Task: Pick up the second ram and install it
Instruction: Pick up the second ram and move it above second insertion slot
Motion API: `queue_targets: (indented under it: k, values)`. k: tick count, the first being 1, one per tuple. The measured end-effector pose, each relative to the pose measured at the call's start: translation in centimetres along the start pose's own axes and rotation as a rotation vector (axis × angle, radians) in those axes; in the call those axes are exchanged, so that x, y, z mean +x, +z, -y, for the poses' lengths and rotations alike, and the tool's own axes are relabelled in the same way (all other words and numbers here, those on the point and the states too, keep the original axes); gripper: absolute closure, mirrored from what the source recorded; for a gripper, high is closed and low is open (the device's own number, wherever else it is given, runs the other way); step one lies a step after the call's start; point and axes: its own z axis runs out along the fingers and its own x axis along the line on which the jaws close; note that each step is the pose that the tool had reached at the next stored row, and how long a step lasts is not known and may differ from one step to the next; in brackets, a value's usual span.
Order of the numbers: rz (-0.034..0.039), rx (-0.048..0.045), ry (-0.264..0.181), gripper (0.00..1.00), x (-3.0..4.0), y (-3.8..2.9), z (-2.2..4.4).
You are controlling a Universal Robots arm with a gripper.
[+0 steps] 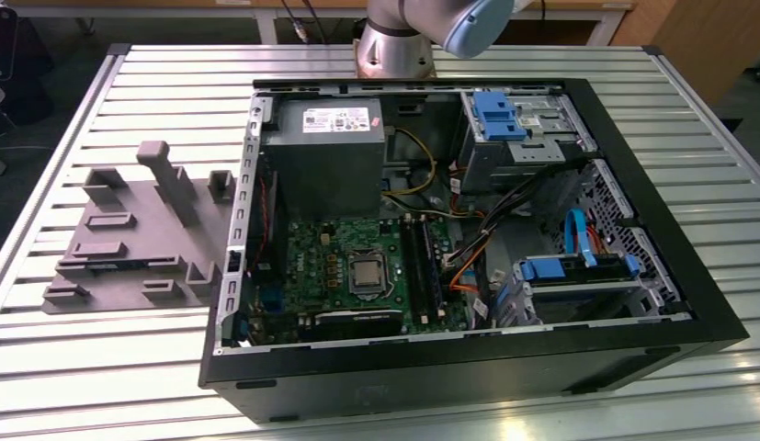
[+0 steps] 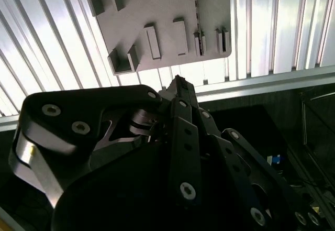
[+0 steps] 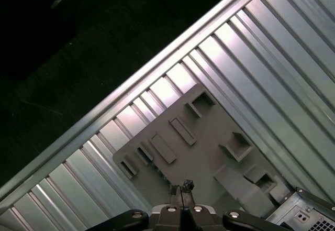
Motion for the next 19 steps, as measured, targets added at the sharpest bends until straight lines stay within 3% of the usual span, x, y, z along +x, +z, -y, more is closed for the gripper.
queue_targets:
  k: [8,19]
  values:
    - [-0.0009,-0.0005,-0.018,0.89,0.01,0.0,0.0]
    - [-0.0074,-0.004,-0.165,0.89,0.12,0.02,-0.13]
